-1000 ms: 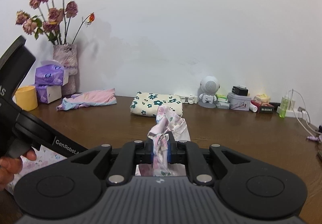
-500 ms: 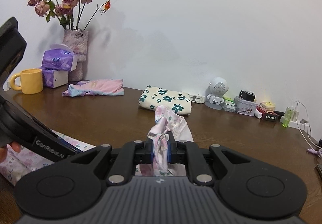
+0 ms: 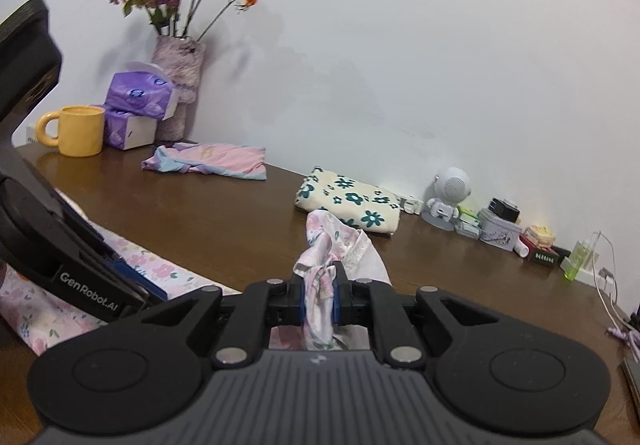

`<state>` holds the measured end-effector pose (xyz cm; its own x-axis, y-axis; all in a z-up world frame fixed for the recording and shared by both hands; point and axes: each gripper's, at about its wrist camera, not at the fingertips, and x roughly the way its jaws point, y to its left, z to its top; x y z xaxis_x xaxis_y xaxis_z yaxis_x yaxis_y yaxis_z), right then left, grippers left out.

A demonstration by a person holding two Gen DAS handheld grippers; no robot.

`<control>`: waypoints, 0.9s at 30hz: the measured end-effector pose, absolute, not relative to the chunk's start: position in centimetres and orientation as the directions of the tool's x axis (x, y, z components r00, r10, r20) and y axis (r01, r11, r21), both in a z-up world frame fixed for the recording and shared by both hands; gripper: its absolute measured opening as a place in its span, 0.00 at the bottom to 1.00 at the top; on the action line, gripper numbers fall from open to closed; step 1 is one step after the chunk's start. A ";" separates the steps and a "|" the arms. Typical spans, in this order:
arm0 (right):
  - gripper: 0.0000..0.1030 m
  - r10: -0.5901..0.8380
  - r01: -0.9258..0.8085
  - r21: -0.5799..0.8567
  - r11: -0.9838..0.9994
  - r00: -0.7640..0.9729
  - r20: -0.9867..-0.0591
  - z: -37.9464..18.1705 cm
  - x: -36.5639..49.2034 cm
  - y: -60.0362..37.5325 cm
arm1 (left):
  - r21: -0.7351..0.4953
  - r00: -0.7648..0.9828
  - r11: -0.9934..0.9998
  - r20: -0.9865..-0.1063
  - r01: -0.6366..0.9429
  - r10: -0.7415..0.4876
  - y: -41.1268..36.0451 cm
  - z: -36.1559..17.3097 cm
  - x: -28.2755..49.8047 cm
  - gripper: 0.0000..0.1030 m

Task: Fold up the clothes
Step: 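Raise the gathered dress end higher with the right gripper while the left gripper holds the edge, then lay the gathered dress end over the dress body with the right gripper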

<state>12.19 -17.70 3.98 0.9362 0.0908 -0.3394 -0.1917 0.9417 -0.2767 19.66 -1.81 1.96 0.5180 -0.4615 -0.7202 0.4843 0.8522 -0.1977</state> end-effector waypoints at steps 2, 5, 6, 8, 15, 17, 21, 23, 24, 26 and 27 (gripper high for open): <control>0.10 0.094 -0.204 -0.294 0.934 0.933 -0.347 3.9 12.2 -17.1 | -0.203 0.516 0.851 -0.719 0.485 -0.466 -1.6 2.0 19.7 0.19; 0.10 0.099 -0.223 -0.317 0.922 0.926 -0.364 3.7 12.3 -16.3 | -0.199 0.516 0.849 -0.718 0.490 -0.466 -1.5 2.0 19.6 0.19; 0.10 0.100 -0.229 -0.323 0.918 0.923 -0.370 3.6 12.4 -16.0 | -0.195 0.518 0.848 -0.718 0.492 -0.465 -1.5 2.0 19.5 0.19; 0.10 0.106 -0.247 -0.336 0.909 0.917 -0.386 3.4 12.4 -15.5 | -0.190 0.519 0.848 -0.718 0.495 -0.464 -1.5 2.1 19.4 0.19; 0.10 0.117 -0.304 -0.385 0.872 0.891 -0.438 2.9 12.3 -13.7 | -0.161 0.541 0.853 -0.711 0.497 -0.450 -1.1 2.7 18.9 0.19; 0.10 0.116 -0.319 -0.399 0.860 0.883 -0.456 2.6 12.4 -13.2 | -0.155 0.539 0.855 -0.717 0.495 -0.442 -1.0 2.7 18.9 0.19; 0.10 0.109 -0.344 -0.427 0.836 0.867 -0.486 2.0 12.6 -12.3 | -0.156 0.541 0.861 -0.720 0.484 -0.435 -0.5 2.5 19.2 0.19; 0.10 0.109 -0.359 -0.444 0.821 0.861 -0.496 1.6 12.5 -11.8 | -0.164 0.539 0.861 -0.719 0.481 -0.439 -0.3 2.5 19.3 0.19; 0.10 0.109 -0.367 -0.451 0.814 0.859 -0.501 1.5 12.5 -11.6 | -0.165 0.540 0.862 -0.719 0.479 -0.438 -0.2 2.6 19.4 0.19; 0.10 0.108 -0.378 -0.466 0.800 0.854 -0.509 1.2 12.5 -11.1 | -0.163 0.545 0.865 -0.717 0.475 -0.435 -0.1 2.6 19.5 0.19; 0.10 0.107 -0.384 -0.473 0.793 0.852 -0.512 1.0 12.4 -10.9 | -0.163 0.546 0.865 -0.717 0.474 -0.434 0.0 2.6 19.5 0.19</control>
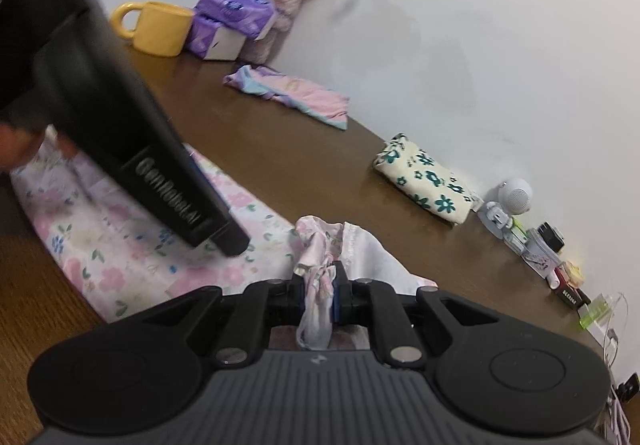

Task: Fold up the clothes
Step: 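Lay the gathered dress end over the dress body with the right gripper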

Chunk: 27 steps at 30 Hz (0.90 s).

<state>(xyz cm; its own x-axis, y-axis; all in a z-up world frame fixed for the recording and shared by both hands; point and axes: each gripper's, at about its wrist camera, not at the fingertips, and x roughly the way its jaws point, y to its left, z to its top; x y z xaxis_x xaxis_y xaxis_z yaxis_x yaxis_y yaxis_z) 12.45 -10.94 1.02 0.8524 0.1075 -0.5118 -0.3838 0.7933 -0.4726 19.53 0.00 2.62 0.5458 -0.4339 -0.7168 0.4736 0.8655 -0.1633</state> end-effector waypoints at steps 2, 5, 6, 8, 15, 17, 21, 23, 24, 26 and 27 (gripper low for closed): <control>0.11 0.101 -0.387 -0.481 0.786 0.849 -0.518 0.8 12.5 -10.6 | -0.166 0.544 0.866 -0.719 0.471 -0.433 0.1 2.6 19.6 0.19; 0.11 0.093 -0.386 -0.486 0.784 0.847 -0.523 0.5 12.6 -10.4 | -0.163 0.542 0.866 -0.721 0.472 -0.431 0.0 2.5 19.6 0.19; 0.11 0.092 -0.386 -0.486 0.784 0.847 -0.523 0.5 12.7 -10.4 | -0.163 0.541 0.866 -0.722 0.473 -0.432 0.0 2.5 19.6 0.19; 0.11 0.089 -0.384 -0.486 0.785 0.847 -0.525 0.4 12.7 -10.3 | -0.164 0.540 0.866 -0.722 0.473 -0.432 0.0 2.4 19.7 0.19; 0.25 0.112 -0.403 -0.461 0.790 0.836 -0.537 0.5 12.8 -10.2 | -0.171 0.534 0.866 -0.726 0.471 -0.433 0.1 2.3 19.8 0.19; 0.36 0.145 -0.413 -0.420 0.808 0.830 -0.538 1.1 12.6 -10.7 | -0.174 0.532 0.866 -0.727 0.469 -0.434 0.2 2.2 19.9 0.19; 0.41 0.218 -0.426 -0.296 0.855 0.813 -0.540 2.5 12.3 -12.2 | -0.179 0.529 0.869 -0.730 0.462 -0.432 0.2 2.0 20.1 0.19; 0.42 0.241 -0.425 -0.258 0.867 0.813 -0.530 3.0 12.1 -12.8 | -0.183 0.531 0.870 -0.729 0.458 -0.433 0.4 1.9 20.1 0.19; 0.42 0.246 -0.421 -0.246 0.873 0.816 -0.523 3.2 11.9 -13.0 | -0.186 0.531 0.871 -0.728 0.455 -0.433 0.4 2.0 20.0 0.19; 0.42 0.264 -0.419 -0.216 0.882 0.819 -0.509 3.7 11.5 -13.8 | -0.194 0.532 0.872 -0.726 0.450 -0.435 0.6 2.1 19.9 0.19; 0.42 0.277 -0.420 -0.194 0.887 0.818 -0.503 4.0 11.3 -14.3 | -0.198 0.532 0.872 -0.725 0.448 -0.438 0.7 2.1 19.8 0.19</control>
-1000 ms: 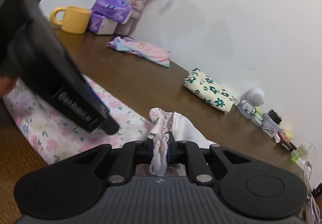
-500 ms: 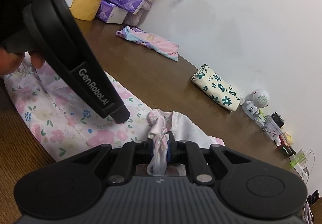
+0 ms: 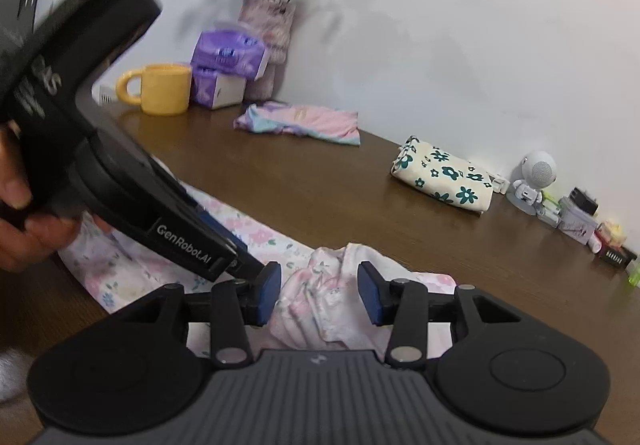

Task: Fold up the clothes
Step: 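Lay the gathered dress end over the dress body with the right gripper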

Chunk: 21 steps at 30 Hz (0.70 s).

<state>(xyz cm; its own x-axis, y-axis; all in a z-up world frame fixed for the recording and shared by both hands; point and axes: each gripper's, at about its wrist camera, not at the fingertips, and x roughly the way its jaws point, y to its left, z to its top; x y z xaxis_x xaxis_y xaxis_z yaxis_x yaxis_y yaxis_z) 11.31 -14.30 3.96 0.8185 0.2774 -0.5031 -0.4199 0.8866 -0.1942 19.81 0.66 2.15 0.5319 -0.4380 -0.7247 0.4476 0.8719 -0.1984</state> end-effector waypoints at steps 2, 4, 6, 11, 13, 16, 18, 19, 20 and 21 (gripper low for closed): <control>0.42 0.318 -0.429 -0.126 0.895 0.808 -0.496 4.8 10.8 -15.7 | -0.206 0.535 0.872 -0.720 0.443 -0.442 0.9 2.4 19.5 0.19; 0.42 0.340 -0.421 -0.065 0.905 0.807 -0.482 5.4 10.1 -17.4 | -0.218 0.544 0.872 -0.709 0.438 -0.450 1.1 2.8 19.2 0.19; 0.42 0.355 -0.406 -0.009 0.914 0.810 -0.466 6.0 9.5 -19.1 | -0.232 0.554 0.872 -0.695 0.432 -0.459 1.3 3.3 18.7 0.19; 0.37 0.261 -0.296 -0.003 0.955 0.845 -0.466 5.9 9.4 -22.5 | -0.259 0.573 0.847 -0.641 0.465 -0.510 -0.3 5.1 17.3 0.19; 0.35 0.258 -0.273 0.041 0.961 0.834 -0.487 5.5 9.8 -23.7 | -0.262 0.571 0.833 -0.627 0.487 -0.531 -1.4 5.6 16.8 0.19; 0.35 0.263 -0.260 0.077 0.963 0.827 -0.496 4.8 10.1 -24.6 | -0.262 0.560 0.825 -0.629 0.500 -0.539 -2.9 5.8 16.4 0.19; 0.35 0.262 -0.254 0.085 0.963 0.826 -0.499 4.3 10.2 -24.9 | -0.266 0.549 0.821 -0.635 0.506 -0.544 -3.5 5.5 16.3 0.16; 0.35 0.265 -0.253 0.094 0.963 0.824 -0.501 4.0 10.3 -25.1 | -0.265 0.545 0.821 -0.640 0.505 -0.542 -3.8 5.3 16.2 0.12; 0.35 0.273 -0.254 0.108 0.961 0.819 -0.504 3.8 10.3 -25.3 | -0.262 0.542 0.824 -0.646 0.503 -0.537 -3.9 5.1 16.2 0.11; 0.35 0.281 -0.255 0.122 0.959 0.815 -0.506 3.6 10.3 -25.5 | -0.260 0.539 0.826 -0.653 0.501 -0.532 -4.1 4.8 16.1 0.11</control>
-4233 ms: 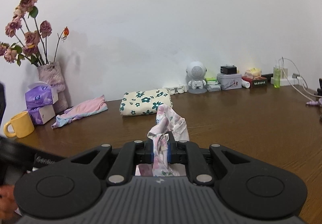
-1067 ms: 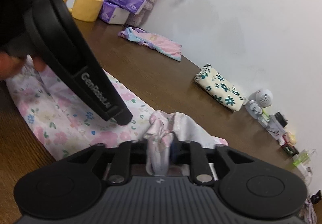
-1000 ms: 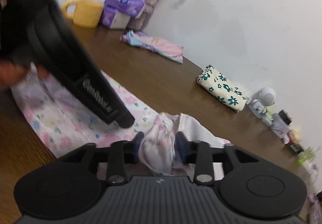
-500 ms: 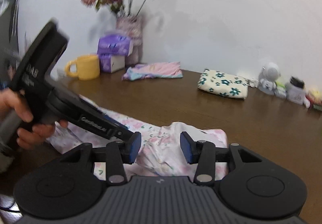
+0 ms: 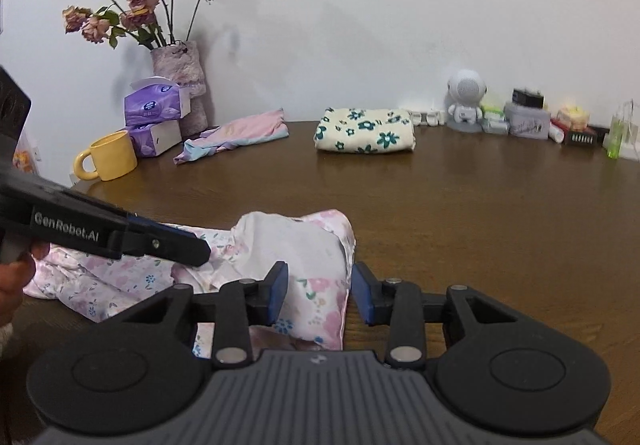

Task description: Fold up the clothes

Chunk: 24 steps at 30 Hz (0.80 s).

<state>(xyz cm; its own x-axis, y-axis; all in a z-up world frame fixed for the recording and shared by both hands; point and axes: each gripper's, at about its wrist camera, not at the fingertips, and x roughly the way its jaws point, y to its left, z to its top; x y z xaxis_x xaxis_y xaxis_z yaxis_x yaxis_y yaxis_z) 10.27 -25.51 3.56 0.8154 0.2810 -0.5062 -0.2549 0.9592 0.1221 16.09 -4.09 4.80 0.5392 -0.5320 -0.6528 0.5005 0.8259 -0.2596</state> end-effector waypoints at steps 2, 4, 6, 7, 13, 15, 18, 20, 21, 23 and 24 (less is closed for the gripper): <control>0.35 0.296 -0.260 0.143 0.955 0.809 -0.508 3.2 10.3 -25.8 | -0.254 0.533 0.830 -0.665 0.496 -0.522 -4.4 4.3 15.9 0.09; 0.35 0.310 -0.267 0.159 0.951 0.803 -0.509 2.8 10.3 -26.0 | -0.256 0.526 0.831 -0.673 0.494 -0.520 -4.5 3.9 15.8 0.07; 0.35 0.323 -0.276 0.167 0.946 0.799 -0.508 2.6 10.3 -26.1 | -0.254 0.527 0.833 -0.675 0.492 -0.516 -4.5 3.7 15.7 0.07; 0.35 0.329 -0.281 0.172 0.944 0.797 -0.507 2.4 10.3 -26.2 | -0.247 0.532 0.836 -0.675 0.490 -0.511 -4.4 3.7 15.5 0.06; 0.34 0.351 -0.306 0.173 0.936 0.789 -0.505 1.9 10.5 -25.9 | -0.229 0.546 0.853 -0.683 0.470 -0.485 -3.9 3.3 14.9 0.06; 0.32 0.355 -0.318 0.162 0.934 0.789 -0.502 1.9 10.5 -25.7 | -0.232 0.545 0.856 -0.686 0.463 -0.481 -3.8 3.2 14.7 0.06; 0.29 0.362 -0.337 0.145 0.930 0.785 -0.502 1.9 10.5 -25.2 | -0.228 0.550 0.862 -0.690 0.453 -0.472 -3.6 3.2 14.4 0.06; 0.29 0.361 -0.346 0.128 0.930 0.783 -0.506 1.8 10.5 -24.8 | -0.225 0.549 0.866 -0.696 0.446 -0.463 -3.5 3.1 14.2 0.06; 0.28 0.361 -0.350 0.122 0.929 0.782 -0.508 1.8 10.5 -24.7 | -0.224 0.548 0.869 -0.699 0.442 -0.459 -3.5 3.0 14.2 0.06; 0.28 0.361 -0.356 0.112 0.928 0.778 -0.514 1.7 10.6 -24.3 | -0.226 0.544 0.871 -0.705 0.436 -0.455 -3.3 2.8 14.2 0.06; 0.28 0.358 -0.357 0.105 0.928 0.778 -0.516 1.6 10.6 -24.2 | -0.226 0.542 0.872 -0.707 0.435 -0.454 -3.3 2.7 14.2 0.06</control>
<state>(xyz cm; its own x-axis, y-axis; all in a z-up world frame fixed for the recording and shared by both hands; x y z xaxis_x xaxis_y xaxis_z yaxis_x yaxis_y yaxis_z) 10.56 -24.16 1.63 0.7779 0.3580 -0.5164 -0.3574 0.9280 0.1050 14.16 -3.31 2.74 0.5421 -0.4536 -0.7074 0.4347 0.8718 -0.2260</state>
